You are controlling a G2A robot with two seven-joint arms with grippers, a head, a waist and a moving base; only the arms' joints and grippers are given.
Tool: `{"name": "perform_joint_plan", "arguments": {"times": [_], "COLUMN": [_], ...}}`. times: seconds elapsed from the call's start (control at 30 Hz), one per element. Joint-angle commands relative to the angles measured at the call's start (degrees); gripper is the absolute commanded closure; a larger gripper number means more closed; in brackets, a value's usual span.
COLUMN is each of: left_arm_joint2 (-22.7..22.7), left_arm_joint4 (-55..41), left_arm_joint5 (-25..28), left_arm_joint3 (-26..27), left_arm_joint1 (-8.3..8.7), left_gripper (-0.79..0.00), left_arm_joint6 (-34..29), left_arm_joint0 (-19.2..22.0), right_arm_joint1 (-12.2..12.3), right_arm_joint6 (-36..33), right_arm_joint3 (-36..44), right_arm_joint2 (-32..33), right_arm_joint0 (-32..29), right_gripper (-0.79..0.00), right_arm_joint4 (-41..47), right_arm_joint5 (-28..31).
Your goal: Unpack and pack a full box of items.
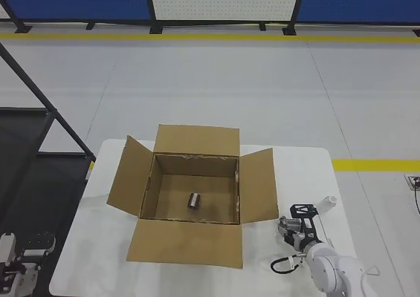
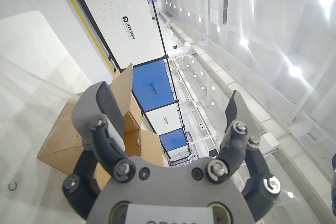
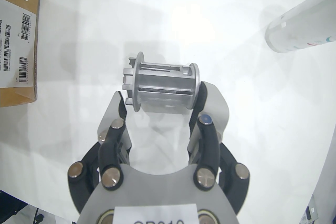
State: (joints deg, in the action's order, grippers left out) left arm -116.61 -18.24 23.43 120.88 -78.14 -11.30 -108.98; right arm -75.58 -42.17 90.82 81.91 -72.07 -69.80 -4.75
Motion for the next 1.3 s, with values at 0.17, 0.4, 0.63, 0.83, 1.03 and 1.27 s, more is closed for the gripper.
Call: {"name": "perform_joint_plan", "arguments": {"times": [0.17,0.4,0.63,0.83,1.03,1.27], "left_arm_joint2": [0.0,0.0,0.0,0.0,0.0,0.0], "left_arm_joint4": [0.0,0.0,0.0,0.0,0.0,0.0], "left_arm_joint5": [0.0,0.0,0.0,0.0,0.0,0.0], "left_arm_joint3": [0.0,0.0,0.0,0.0,0.0,0.0], "left_arm_joint1": [0.00,0.00,0.00,0.00,0.00,0.00], "left_gripper": [-0.785,-0.785,-0.785,-0.785,-0.785,-0.785], "left_arm_joint6": [0.0,0.0,0.0,0.0,0.0,0.0], "left_arm_joint0": [0.0,0.0,0.0,0.0,0.0,0.0], "right_arm_joint1": [0.1,0.4,0.6,0.5,-0.1,-2.1], "right_arm_joint6": [0.1,2.6,3.8,1.5,-5.7,-12.8], "right_arm_joint3": [1.4,8.2,23.0,36.5,42.0,32.3], "right_arm_joint2": [0.0,1.7,5.0,2.5,-5.8,-19.4], "right_arm_joint0": [-0.5,-4.1,-11.0,-12.6,-6.8,11.6], "right_gripper": [0.000,0.000,0.000,0.000,0.000,0.000], "right_arm_joint4": [-0.4,-0.7,-3.3,-13.0,-27.0,-24.1], "right_arm_joint5": [-0.7,-0.5,-7.6,-12.8,-15.8,-4.5]}}
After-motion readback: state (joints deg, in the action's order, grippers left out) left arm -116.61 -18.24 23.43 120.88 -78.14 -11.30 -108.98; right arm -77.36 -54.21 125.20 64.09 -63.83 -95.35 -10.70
